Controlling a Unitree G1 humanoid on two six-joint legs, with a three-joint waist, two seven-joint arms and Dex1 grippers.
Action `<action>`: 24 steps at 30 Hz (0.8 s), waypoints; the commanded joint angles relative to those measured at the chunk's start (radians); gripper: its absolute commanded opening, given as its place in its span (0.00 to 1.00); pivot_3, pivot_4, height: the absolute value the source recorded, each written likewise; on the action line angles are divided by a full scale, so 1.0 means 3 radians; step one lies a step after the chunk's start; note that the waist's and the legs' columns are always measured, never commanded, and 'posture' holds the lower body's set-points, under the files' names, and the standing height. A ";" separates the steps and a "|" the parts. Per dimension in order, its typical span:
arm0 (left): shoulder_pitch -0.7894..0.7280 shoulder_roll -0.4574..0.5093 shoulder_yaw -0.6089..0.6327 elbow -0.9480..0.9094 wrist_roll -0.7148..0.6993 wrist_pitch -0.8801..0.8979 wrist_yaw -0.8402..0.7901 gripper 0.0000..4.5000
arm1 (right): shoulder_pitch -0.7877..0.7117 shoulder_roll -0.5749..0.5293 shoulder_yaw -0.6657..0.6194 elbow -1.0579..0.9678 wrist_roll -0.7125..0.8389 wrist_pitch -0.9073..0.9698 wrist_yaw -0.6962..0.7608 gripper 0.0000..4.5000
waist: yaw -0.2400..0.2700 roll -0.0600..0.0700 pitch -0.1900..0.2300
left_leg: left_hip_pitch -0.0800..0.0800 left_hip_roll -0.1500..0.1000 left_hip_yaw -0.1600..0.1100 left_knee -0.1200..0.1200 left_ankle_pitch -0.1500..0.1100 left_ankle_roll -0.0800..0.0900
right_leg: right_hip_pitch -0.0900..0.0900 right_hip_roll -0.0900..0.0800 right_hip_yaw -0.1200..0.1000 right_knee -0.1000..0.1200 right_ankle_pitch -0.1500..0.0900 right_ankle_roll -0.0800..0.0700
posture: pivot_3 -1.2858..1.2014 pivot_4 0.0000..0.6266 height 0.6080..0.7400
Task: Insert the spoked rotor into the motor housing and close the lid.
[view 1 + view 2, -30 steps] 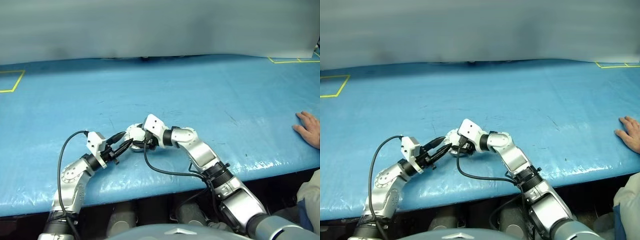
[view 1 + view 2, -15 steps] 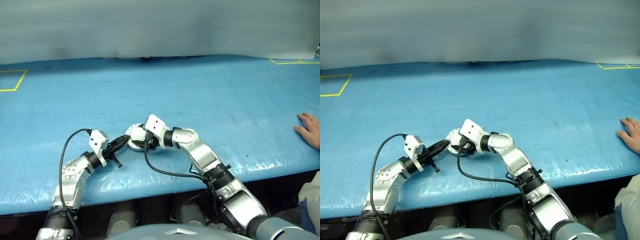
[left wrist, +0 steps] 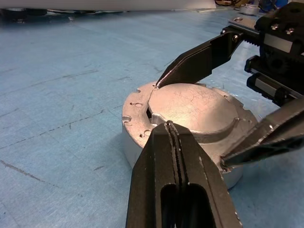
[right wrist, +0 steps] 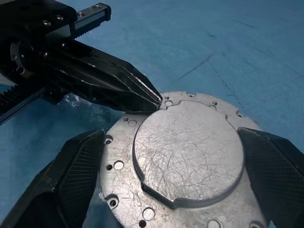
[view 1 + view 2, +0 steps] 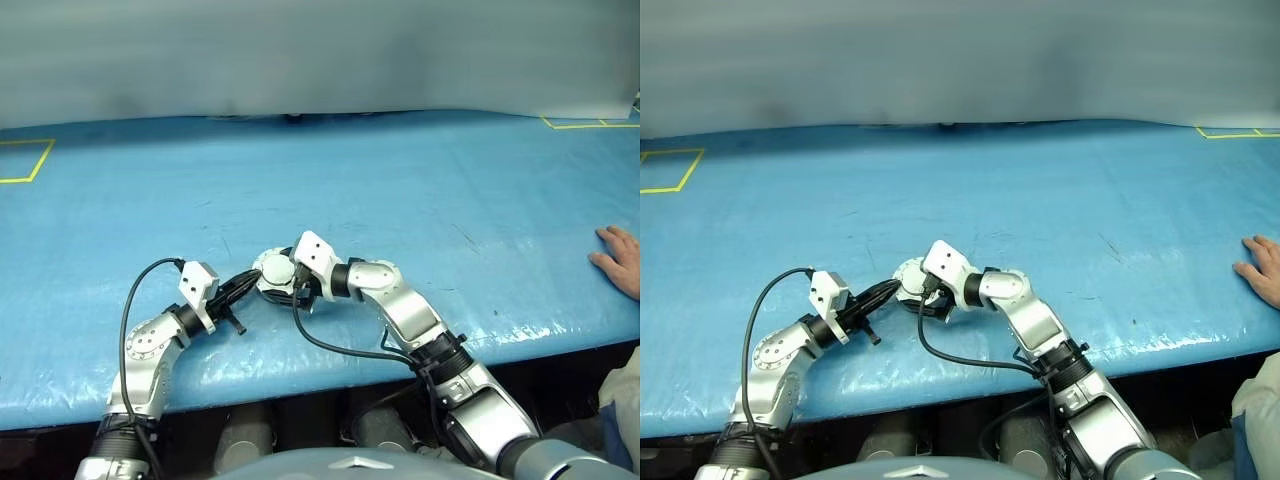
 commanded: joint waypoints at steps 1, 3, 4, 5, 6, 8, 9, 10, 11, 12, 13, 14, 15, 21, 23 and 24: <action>0.0047 -0.0033 -0.0090 -0.0023 0.0027 0.0040 -0.0015 0.00 | 0.0051 0.0080 -0.0172 -0.0158 0.0217 0.0219 -0.0018 0.99 | 0.0002 0.0000 0.0000 | 0.0000 0.0000 0.0000 0.0000 0.0000 0.0000 | 0.0000 0.0000 0.0000 0.0000 0.0000 0.0000 | 0.52 0.24 1.00; 0.0054 -0.0047 -0.0099 -0.0027 0.0024 0.0035 -0.0016 0.00 | 0.0062 0.0144 -0.0282 -0.0235 0.0365 0.0355 -0.0029 0.99 | 0.0004 0.0000 0.0000 | -0.0001 0.0000 0.0000 0.0000 0.0000 0.0000 | -0.0001 0.0000 0.0000 0.0000 0.0000 0.0000 | 0.52 0.24 1.00; 0.0057 -0.0054 -0.0104 -0.0026 0.0025 0.0032 -0.0015 0.00 | 0.0065 0.0200 -0.0381 -0.0283 0.0480 0.0464 -0.0057 0.99 | 0.0003 0.0000 0.0000 | -0.0002 0.0000 0.0000 0.0000 0.0000 0.0000 | -0.0002 0.0000 0.0000 0.0000 0.0000 0.0000 | 0.52 0.24 1.00; 0.0060 -0.0059 -0.0108 -0.0025 0.0026 0.0028 -0.0015 0.00 | 0.0066 0.0245 -0.0469 -0.0323 0.0573 0.0558 -0.0093 0.99 | 0.0003 0.0000 0.0000 | -0.0003 0.0000 0.0000 0.0000 0.0000 0.0000 | -0.0002 0.0000 0.0000 0.0000 0.0000 0.0000 | 0.52 0.24 1.00; 0.0062 -0.0062 -0.0111 -0.0024 0.0026 0.0026 -0.0015 0.00 | 0.0068 0.0274 -0.0534 -0.0355 0.0637 0.0629 -0.0123 0.99 | 0.0003 0.0001 0.0000 | -0.0004 0.0000 -0.0001 0.0000 0.0000 0.0000 | -0.0004 0.0000 -0.0001 0.0000 0.0000 0.0000 | 0.52 0.24 1.00; 0.0063 -0.0066 -0.0113 -0.0023 0.0025 0.0024 -0.0015 0.00 | 0.0069 0.0297 -0.0607 -0.0396 0.0716 0.0728 -0.0169 0.99 | 0.0004 0.0001 0.0001 | -0.0011 0.0000 -0.0001 0.0001 0.0000 0.0000 | -0.0003 0.0000 -0.0001 0.0001 0.0000 0.0000 | 0.52 0.24 1.00; 0.0063 -0.0067 -0.0115 -0.0021 0.0026 0.0023 -0.0016 0.00 | 0.0080 0.0327 -0.0704 -0.0416 0.0801 0.0804 -0.0222 0.99 | 0.0005 0.0001 0.0000 | -0.0013 0.0000 -0.0001 0.0001 0.0000 0.0000 | -0.0003 0.0000 -0.0001 0.0001 0.0001 0.0000 | 0.52 0.24 1.00; 0.0065 -0.0068 -0.0116 -0.0020 0.0026 0.0021 -0.0016 0.00 | 0.0094 0.0348 -0.0797 -0.0437 0.0882 0.0871 -0.0271 0.99 | 0.0005 0.0001 0.0001 | -0.0014 0.0000 -0.0001 0.0001 0.0000 0.0000 | -0.0003 0.0000 0.0000 0.0000 0.0001 0.0001 | 0.52 0.24 1.00; 0.0067 -0.0069 -0.0119 -0.0021 0.0027 0.0020 -0.0018 0.00 | 0.0113 0.0364 -0.0896 -0.0460 0.0966 0.0953 -0.0319 0.99 | 0.0007 0.0001 0.0001 | -0.0015 -0.0001 -0.0001 0.0000 0.0000 0.0000 | -0.0003 0.0000 -0.0001 0.0000 0.0001 0.0001 | 0.52 0.24 1.00; 0.0070 -0.0070 -0.0122 -0.0021 0.0028 0.0017 -0.0018 0.00 | 0.0136 0.0381 -0.1001 -0.0479 0.1062 0.1050 -0.0371 0.99 | 0.0009 0.0001 0.0001 | -0.0016 -0.0001 -0.0002 0.0001 0.0000 0.0000 | -0.0003 0.0000 -0.0001 0.0000 0.0001 0.0001 | 0.52 0.24 1.00; 0.0072 -0.0071 -0.0124 -0.0021 0.0029 0.0015 -0.0018 0.00 | 0.0150 0.0389 -0.1063 -0.0496 0.1123 0.1119 -0.0405 0.99 | 0.0011 0.0001 0.0001 | -0.0018 -0.0001 -0.0002 0.0001 0.0000 0.0000 | -0.0003 -0.0001 -0.0001 0.0000 0.0001 0.0002 | 0.52 0.24 1.00; 0.0075 -0.0072 -0.0127 -0.0023 0.0032 0.0015 -0.0016 0.00 | 0.0172 0.0404 -0.1164 -0.0515 0.1234 0.1234 -0.0441 0.99 | 0.0010 0.0001 0.0001 | -0.0018 -0.0002 -0.0002 0.0000 0.0000 0.0000 | -0.0002 -0.0001 -0.0001 -0.0001 0.0001 0.0002 | 0.52 0.24 1.00; 0.0079 -0.0074 -0.0130 -0.0025 0.0034 0.0013 -0.0014 0.00 | 0.0188 0.0410 -0.1227 -0.0532 0.1313 0.1312 -0.0467 0.99 | 0.0010 0.0001 0.0001 | -0.0018 -0.0002 -0.0002 0.0000 0.0000 0.0001 | -0.0003 -0.0001 0.0000 -0.0001 0.0001 0.0002 | 0.52 0.24 1.00; 0.0077 -0.0078 -0.0134 -0.0020 0.0036 0.0008 -0.0015 0.00 | 0.0330 0.0426 -0.1679 -0.0480 0.1835 0.1876 -0.0633 0.99 | 0.0008 0.0002 0.0001 | -0.0020 -0.0002 -0.0002 0.0000 0.0000 0.0001 | -0.0002 -0.0001 0.0000 -0.0001 0.0001 0.0002 | 0.52 0.24 1.00; 0.0078 -0.0079 -0.0136 -0.0019 0.0036 0.0006 -0.0016 0.00 | 0.0373 0.0450 -0.1733 -0.0443 0.1927 0.2002 -0.0684 0.99 | 0.0006 0.0002 0.0001 | -0.0020 -0.0002 -0.0002 0.0000 0.0000 0.0001 | -0.0002 0.0000 0.0000 -0.0001 0.0001 0.0002 | 0.52 0.24 1.00; 0.0078 -0.0080 -0.0136 -0.0017 0.0035 0.0005 -0.0018 0.00 | 0.0389 0.0469 -0.1756 -0.0410 0.1956 0.2041 -0.0717 0.99 | 0.0005 0.0002 0.0001 | -0.0019 -0.0002 -0.0002 -0.0001 0.0000 0.0001 | -0.0002 0.0000 0.0000 -0.0001 0.0001 0.0002 | 0.52 0.24 1.00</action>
